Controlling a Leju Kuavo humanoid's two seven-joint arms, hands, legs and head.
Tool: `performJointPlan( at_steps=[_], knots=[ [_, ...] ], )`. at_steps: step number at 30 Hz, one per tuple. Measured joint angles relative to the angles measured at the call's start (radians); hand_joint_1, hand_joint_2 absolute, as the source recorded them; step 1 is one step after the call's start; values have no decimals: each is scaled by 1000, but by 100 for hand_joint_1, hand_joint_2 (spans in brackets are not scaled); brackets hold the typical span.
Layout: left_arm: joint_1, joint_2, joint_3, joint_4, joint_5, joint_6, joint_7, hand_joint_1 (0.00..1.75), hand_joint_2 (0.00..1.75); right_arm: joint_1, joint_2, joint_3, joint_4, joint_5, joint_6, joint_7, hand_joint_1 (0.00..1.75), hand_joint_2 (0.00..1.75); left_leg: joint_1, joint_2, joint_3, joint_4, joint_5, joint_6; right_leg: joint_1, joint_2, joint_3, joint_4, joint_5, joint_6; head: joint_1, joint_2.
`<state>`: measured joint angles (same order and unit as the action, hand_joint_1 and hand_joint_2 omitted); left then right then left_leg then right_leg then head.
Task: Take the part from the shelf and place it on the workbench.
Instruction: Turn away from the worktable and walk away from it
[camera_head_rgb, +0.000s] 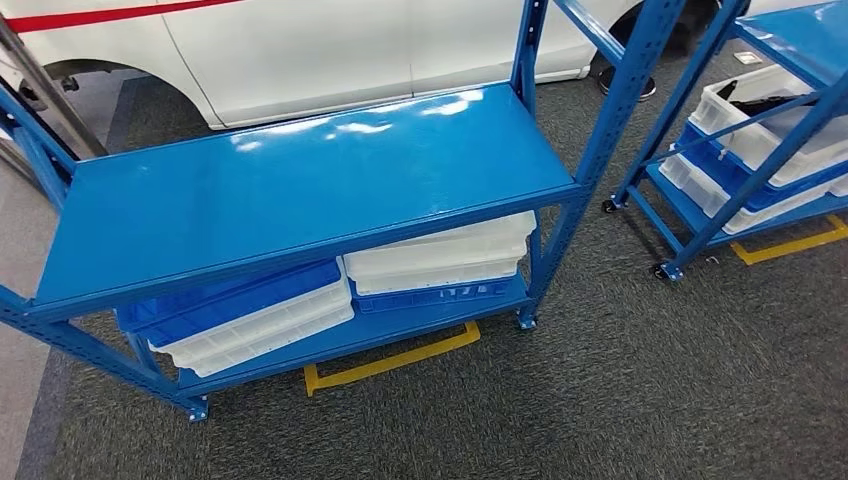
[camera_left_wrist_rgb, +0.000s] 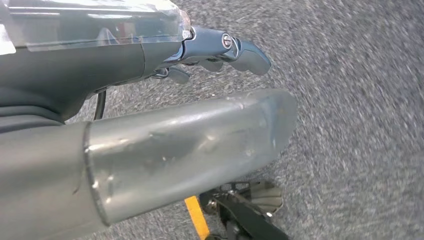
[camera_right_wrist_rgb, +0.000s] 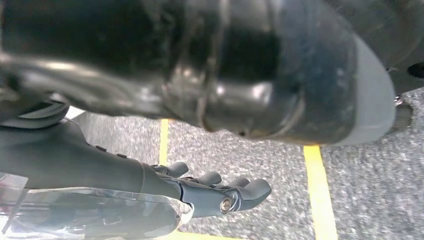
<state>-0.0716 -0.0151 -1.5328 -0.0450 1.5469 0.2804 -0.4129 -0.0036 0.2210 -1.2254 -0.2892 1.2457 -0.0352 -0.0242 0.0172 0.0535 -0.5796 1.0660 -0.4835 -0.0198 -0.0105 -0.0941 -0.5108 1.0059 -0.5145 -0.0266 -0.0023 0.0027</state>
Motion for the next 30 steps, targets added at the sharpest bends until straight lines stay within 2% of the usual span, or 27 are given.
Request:
performJointPlan(
  at_steps=[1, 2, 4, 5, 6, 7, 9, 10, 11, 12, 13, 14, 15, 16, 17, 18, 20, 21, 23, 24, 25, 26, 27, 28, 30],
  knots=[
    [-1, 0, 0, 0, 0, 0, 0, 0, 0, 0, 0, -1, 0, 1, 0, 0, 0, 0, -3, 17, 21, -41, 12, 6, 3, -10, 3, 2, -4, 6, 0, 0],
    [-2, 0, 0, 0, 0, 0, 0, 0, 0, -1, 0, -2, 0, 1, 0, 0, 0, 0, -6, 26, 29, -59, 13, 12, 6, -19, 6, 2, -7, 11, 0, 0],
    [-1, 0, 0, 0, 1, 1, 0, 0, 0, -7, 0, -6, 0, 2, 0, 0, 0, 0, -10, 4, 25, -60, 14, 25, 7, -37, 12, 0, -9, 21, 0, 0],
    [1, 0, 0, 0, 2, 1, 0, 0, 0, -9, 0, -6, 0, 2, 0, 0, 0, 0, -8, -7, 26, -64, 17, 32, 5, -37, 16, 1, -13, 27, 1, 0],
    [2, -1, 0, 0, 2, 1, 0, 0, 0, -10, 0, -7, 0, 3, -1, 0, 0, 0, -6, -19, 28, -68, 20, 39, 2, -20, 14, 15, -27, 32, 1, 0],
    [1, -1, 0, 0, 2, 1, 0, 0, 0, -10, 0, -8, 0, 4, -1, 0, 0, 0, -3, -30, 30, -72, 23, 45, -1, 8, 0, 50, -52, 37, 1, 0],
    [-2, -2, 0, 0, 2, 1, 0, 0, 0, -9, 0, -11, 0, 7, -1, 0, 0, 0, -2, -52, 28, -74, 26, 52, -3, 69, -62, 178, -121, 41, 1, 0],
    [-3, -1, 0, 0, 2, 1, -1, 0, 0, -8, 0, -13, 0, 7, -1, 0, 0, 0, -3, -64, 26, -73, 27, 54, -3, 83, -99, 247, -148, 41, 2, 0],
    [-3, -1, 0, 0, 2, 2, -1, 0, 0, -8, 0, -14, 0, 8, -1, 0, 0, 0, -4, -78, 26, -73, 27, 54, -3, 88, -124, 291, -155, 40, 1, 0],
    [-2, -1, 0, 0, 2, 2, -1, 0, 0, -8, 0, -15, 0, 8, -1, 0, 0, 0, -5, -92, 27, -72, 28, 55, -3, 91, -133, 300, -141, 38, 2, 0],
    [-2, -1, 0, 0, 2, 1, -1, 0, 0, -7, 0, -16, 0, 9, -1, 0, 0, 0, -6, -107, 28, -71, 27, 54, -3, 95, -122, 266, -108, 35, 2, 0],
    [-1, -2, 0, 0, 2, 1, -1, 0, 0, -7, 0, -16, 0, 10, -1, 0, 0, 0, -6, -123, 30, -70, 27, 53, -3, 107, -95, 199, -62, 30, 2, 0],
    [-1, -2, 0, 0, 2, 1, -1, 0, 0, -5, -1, -17, 0, 11, -1, 0, 0, 0, -7, -137, 30, -68, 27, 51, -3, 130, -66, 126, -25, 25, 2, 0],
    [-2, -3, -1, 0, 2, 1, -2, 0, 0, -5, -1, -18, 0, 13, 0, 0, 0, 0, -8, -150, 29, -66, 26, 48, -3, 150, -42, 67, 1, 21, 2, 0],
    [-3, -4, -1, 0, 2, 1, -3, 0, 0, -4, -2, -18, 0, 15, 0, 0, 0, 0, -9, -161, 26, -65, 26, 43, -2, 165, -29, 30, 13, 18, 1, 0],
    [-3, -4, -1, 0, 3, 1, -3, 0, 0, -5, -2, -19, 0, 15, -2, 0, 0, 0, -9, -170, 23, -64, 27, 37, -1, 169, -26, 18, 13, 17, 1, 0],
    [1, -3, -1, 0, 5, 2, -3, 0, 0, -7, -2, -23, 0, 9, -8, 0, 0, 0, -6, -179, 19, -64, 27, 25, -2, 152, -25, 12, 17, 11, 1, 0],
    [3, -2, -1, 0, 7, 2, -3, 0, 0, -8, -1, -26, 0, 5, -13, 0, 0, 0, -7, -165, 16, -56, 20, 19, -3, 144, -22, 8, 20, 5, 1, 0],
    [3, -1, -1, 0, 9, 3, -2, 0, 87, -7, 1, -34, -1, -1, -18, 0, 0, 0, -7, -110, -16, 15, -27, 9, -7, 126, -19, -1, 24, -6, 1, 0],
    [1, -1, -1, 0, 9, 4, -1, 0, 131, -6, 1, -39, -1, -1, -19, 1, 0, 0, -7, -82, -46, 80, -63, 5, -5, 118, -18, -2, 24, -9, 0, 0],
    [-2, -1, -2, 0, 9, 4, 0, 0, 175, -4, 1, -43, -1, -1, -19, 2, 0, 0, -6, -68, -78, 150, -97, 1, -3, 108, -19, -1, 23, -11, 0, 0],
    [-3, -1, -2, 0, 9, 4, 2, 0, 175, -4, 1, -47, -1, -1, -19, 3, 0, 0, -4, -62, -103, 204, -116, -2, -2, 100, -19, -1, 22, -11, 0, 0],
    [-2, -1, -4, 0, 9, 4, 5, 0, 131, -3, 1, -50, -1, -1, -20, 4, 0, 44, -3, -60, -111, 226, -116, -4, -2, 93, -18, 0, 21, -11, 0, 0],
    [-1, -1, -5, 0, 9, 4, 7, 0, 87, -4, 1, -53, -1, -1, -22, 4, 0, 87, -3, -59, -99, 207, -97, -5, -2, 88, -17, 0, 20, -10, 0, 0],
    [0, 0, -7, 1, 9, 5, 12, 0, 0, -6, 3, -57, -2, -1, -29, 5, 0, 175, -3, -57, -25, 67, -28, 0, -2, 83, -12, 2, 16, -6, 0, 0]
  ],
)
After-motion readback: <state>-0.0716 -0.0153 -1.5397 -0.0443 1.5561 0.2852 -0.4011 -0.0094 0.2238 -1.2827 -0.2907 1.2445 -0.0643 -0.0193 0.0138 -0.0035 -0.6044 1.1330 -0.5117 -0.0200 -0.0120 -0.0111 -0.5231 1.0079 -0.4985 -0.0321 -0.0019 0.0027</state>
